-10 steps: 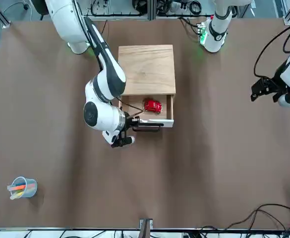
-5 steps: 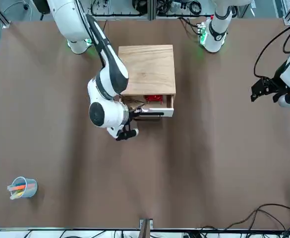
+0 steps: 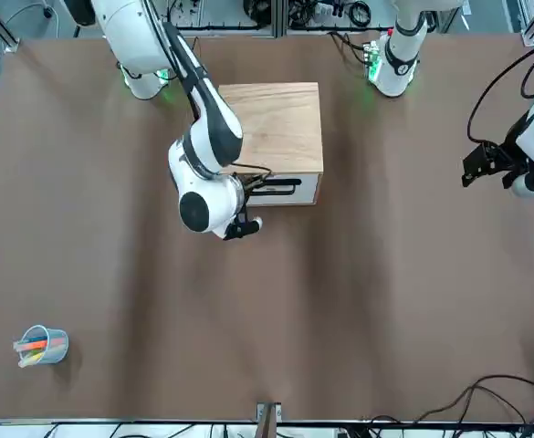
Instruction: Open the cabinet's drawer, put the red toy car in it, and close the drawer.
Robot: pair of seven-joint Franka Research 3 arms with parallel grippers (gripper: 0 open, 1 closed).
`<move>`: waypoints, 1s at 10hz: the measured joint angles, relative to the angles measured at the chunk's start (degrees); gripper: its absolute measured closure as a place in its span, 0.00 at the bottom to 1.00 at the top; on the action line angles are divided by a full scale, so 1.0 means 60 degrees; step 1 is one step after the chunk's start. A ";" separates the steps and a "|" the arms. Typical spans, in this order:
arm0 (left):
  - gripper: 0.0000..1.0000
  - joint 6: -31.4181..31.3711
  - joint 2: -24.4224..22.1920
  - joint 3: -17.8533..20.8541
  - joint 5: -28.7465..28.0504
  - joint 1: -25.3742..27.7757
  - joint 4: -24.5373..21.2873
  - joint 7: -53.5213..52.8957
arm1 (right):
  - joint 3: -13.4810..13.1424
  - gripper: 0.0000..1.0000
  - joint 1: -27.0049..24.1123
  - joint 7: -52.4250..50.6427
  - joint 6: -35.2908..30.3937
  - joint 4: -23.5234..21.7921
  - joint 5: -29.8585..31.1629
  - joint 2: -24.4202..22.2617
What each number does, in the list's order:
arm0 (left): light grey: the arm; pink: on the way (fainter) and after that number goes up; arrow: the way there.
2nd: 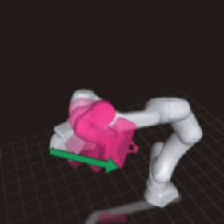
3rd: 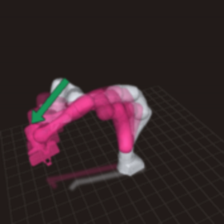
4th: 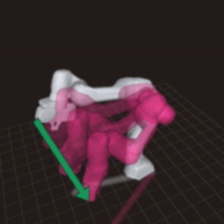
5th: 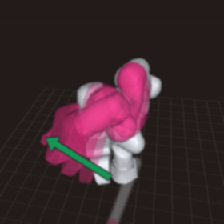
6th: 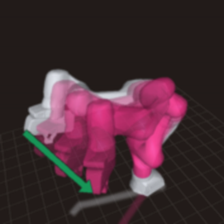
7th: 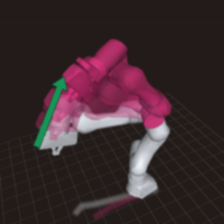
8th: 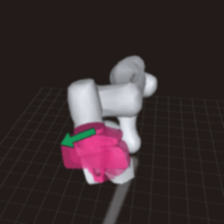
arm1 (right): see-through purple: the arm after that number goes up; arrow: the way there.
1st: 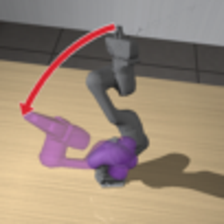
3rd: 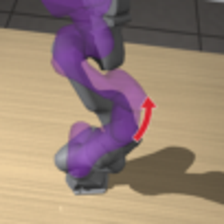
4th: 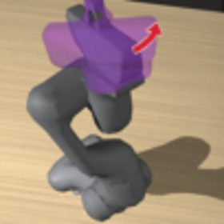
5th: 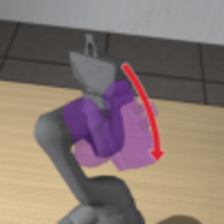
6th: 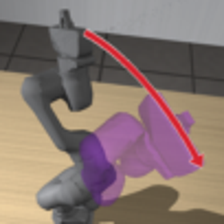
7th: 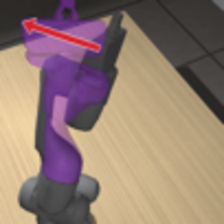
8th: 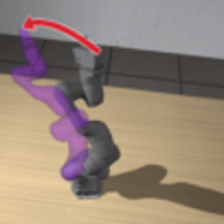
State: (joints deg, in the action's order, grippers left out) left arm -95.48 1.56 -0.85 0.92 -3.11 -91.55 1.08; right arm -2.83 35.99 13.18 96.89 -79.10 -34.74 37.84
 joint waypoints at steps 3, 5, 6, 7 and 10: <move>0.00 0.0000 0.0005 0.0000 0.0000 -0.0001 0.0000 0.0000 | -0.0095 0.97 -0.0114 0.0010 -0.0229 0.0108 0.0004 -0.0004; 0.00 0.0000 0.0023 0.0002 0.0000 -0.0001 0.0000 0.0000 | -0.0206 0.95 -0.0943 0.0007 -0.0415 0.0724 0.0010 -0.0052; 0.01 0.0000 0.0026 0.0002 0.0000 -0.0001 0.0000 0.0000 | -0.0227 0.85 -0.1574 0.0005 -0.0522 0.1104 0.0009 -0.0090; 0.01 0.0000 0.0028 0.0004 0.0000 0.0000 0.0000 0.0000 | -0.0231 0.68 -0.2174 -0.0011 -0.0656 0.1330 0.0009 -0.0138; 0.01 -0.0001 0.0034 0.0007 0.0000 0.0001 0.0005 0.0000 | -0.0233 0.41 -0.3202 -0.0008 -0.0701 0.1375 0.0008 -0.0181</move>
State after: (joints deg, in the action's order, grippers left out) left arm -95.48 1.77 -0.81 0.92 -3.10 -91.52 1.08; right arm -4.23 16.78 13.14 92.68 -70.85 -34.69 36.76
